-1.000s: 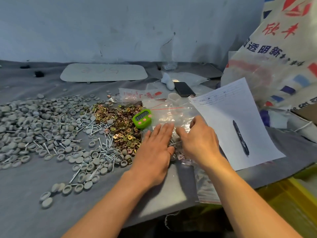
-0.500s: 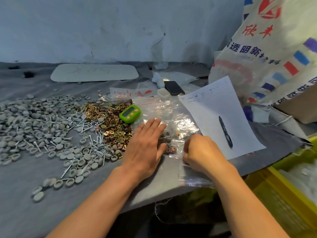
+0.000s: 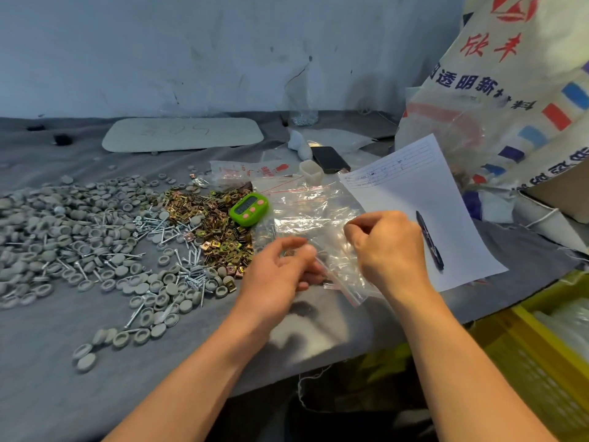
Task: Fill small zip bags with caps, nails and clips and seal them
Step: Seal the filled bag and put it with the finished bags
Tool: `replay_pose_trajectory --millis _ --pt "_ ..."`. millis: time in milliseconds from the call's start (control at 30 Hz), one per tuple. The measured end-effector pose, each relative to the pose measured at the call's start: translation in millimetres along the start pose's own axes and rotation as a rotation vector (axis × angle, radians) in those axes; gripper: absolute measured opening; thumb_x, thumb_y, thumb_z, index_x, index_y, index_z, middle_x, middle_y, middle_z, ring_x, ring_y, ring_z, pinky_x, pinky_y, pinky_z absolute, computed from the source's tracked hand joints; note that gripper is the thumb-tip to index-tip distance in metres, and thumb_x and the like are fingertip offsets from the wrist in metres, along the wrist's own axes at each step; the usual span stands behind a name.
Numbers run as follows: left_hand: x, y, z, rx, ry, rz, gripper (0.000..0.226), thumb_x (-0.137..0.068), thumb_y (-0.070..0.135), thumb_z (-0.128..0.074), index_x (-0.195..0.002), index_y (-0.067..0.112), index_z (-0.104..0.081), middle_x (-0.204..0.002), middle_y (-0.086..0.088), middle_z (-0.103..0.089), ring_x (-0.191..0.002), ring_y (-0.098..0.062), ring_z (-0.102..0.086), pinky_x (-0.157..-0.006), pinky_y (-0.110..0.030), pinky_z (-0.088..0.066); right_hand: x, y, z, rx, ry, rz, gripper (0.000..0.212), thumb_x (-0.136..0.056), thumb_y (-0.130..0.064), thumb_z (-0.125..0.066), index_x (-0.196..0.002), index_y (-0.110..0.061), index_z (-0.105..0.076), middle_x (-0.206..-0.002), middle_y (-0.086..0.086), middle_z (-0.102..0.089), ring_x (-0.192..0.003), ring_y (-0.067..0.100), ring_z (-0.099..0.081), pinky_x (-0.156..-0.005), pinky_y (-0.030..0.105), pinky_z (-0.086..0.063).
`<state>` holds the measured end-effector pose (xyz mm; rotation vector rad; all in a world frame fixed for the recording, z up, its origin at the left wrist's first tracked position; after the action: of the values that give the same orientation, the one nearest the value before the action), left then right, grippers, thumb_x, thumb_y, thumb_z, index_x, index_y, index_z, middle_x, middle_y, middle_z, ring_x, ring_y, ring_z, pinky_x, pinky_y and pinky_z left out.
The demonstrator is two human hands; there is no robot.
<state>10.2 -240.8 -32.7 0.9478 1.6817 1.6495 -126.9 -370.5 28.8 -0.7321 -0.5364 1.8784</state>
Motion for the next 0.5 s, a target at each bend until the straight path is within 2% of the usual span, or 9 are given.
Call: replay_pose_trajectory --millis 67,133,167,233,300,400,500 --pt "-2.1 0.5 0.0 0.05 -0.047 0.035 0.027 -0.091 0.001 -0.071 -0.115 0.013 -0.065 -0.086 -0.012 -0.079 -0.071 -0.018 -0.074 -0.062 -0.021 -0.054 0.1 -0.6 -10.1 0.002 -0.057 0.005 0.016 -0.09 -0.029 -0.069 -0.078 -0.026 -0.079 -0.073 -0.002 -0.074 -0.077 0.025 -0.069 -0.075 0.039 -0.059" --pt "-3.2 3.7 7.5 0.022 -0.04 0.027 0.024 -0.086 -0.006 -0.074 -0.105 0.009 -0.07 -0.083 -0.018 -0.077 -0.063 -0.015 -0.071 -0.058 -0.02 -0.054 0.9 0.7 -18.3 0.032 -0.108 0.006 0.019 -0.093 -0.029 -0.066 -0.081 -0.022 -0.078 -0.072 0.002 -0.074 -0.077 0.029 -0.069 -0.075 0.042 -0.059" --pt "-4.0 5.1 12.4 0.021 -0.025 0.025 0.021 -0.084 -0.008 -0.076 -0.098 0.007 -0.073 -0.081 -0.022 -0.076 -0.061 -0.016 -0.07 -0.056 -0.02 -0.054 -1.0 2.6 -17.0 0.042 -0.09 0.012 0.022 -0.095 -0.029 -0.064 -0.081 -0.018 -0.077 -0.072 0.004 -0.073 -0.076 0.031 -0.069 -0.07 0.041 -0.058" --pt "-4.6 11.1 21.7 0.034 -0.005 0.016 0.017 -0.08 -0.01 -0.078 -0.088 0.004 -0.076 -0.075 -0.02 -0.075 -0.058 -0.018 -0.071 -0.053 -0.019 -0.054 -6.2 9.4 -4.3 0.022 0.032 0.01 0.032 -0.098 -0.027 -0.06 -0.072 -0.014 -0.072 -0.065 0.003 -0.068 -0.068 0.03 -0.065 -0.053 0.032 -0.048" --pt "-5.7 18.8 33.5 0.068 0.008 -0.006 0.015 -0.074 -0.006 -0.082 -0.081 0.006 -0.078 -0.073 -0.012 -0.075 -0.059 -0.017 -0.071 -0.054 -0.019 -0.054 -8.0 12.7 7.7 -0.02 0.159 0.017 0.038 -0.101 -0.027 -0.057 -0.066 -0.018 -0.069 -0.06 -0.002 -0.061 -0.059 0.021 -0.06 -0.047 0.023 -0.035" --pt "-6.8 35.8 58.0 0.249 -0.002 -0.049 0.01 -0.065 0.007 -0.082 -0.071 0.014 -0.079 -0.074 -0.003 -0.074 -0.065 -0.013 -0.07 -0.059 -0.021 -0.056 -6.4 4.2 21.2 -0.083 0.321 0.059 0.033 -0.104 -0.028 -0.054 -0.078 -0.018 -0.073 -0.063 -0.007 -0.058 -0.056 0.009 -0.052 -0.045 0.013 -0.032" --pt "-6.5 43.9 93.8 0.568 0.09 -0.048 0.009 -0.07 0.009 -0.077 -0.068 0.018 -0.077 -0.072 0.003 -0.07 -0.065 -0.008 -0.065 -0.063 -0.019 -0.056 -10.4 11.9 40.3 -0.155 0.489 -0.007 0.024 -0.103 -0.024 -0.058 -0.099 -0.015 -0.08 -0.087 0.001 -0.075 -0.072 0.017 -0.06 -0.058 0.003 -0.034"
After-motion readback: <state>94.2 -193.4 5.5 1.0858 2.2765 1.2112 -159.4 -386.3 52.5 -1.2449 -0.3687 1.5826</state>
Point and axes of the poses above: each hand's wrist, its own x-axis away from the middle knuckle, its own z-axis out of the back of the hand, y = z × x, the point moved 8 cm from there along -x, towards the middle knuckle
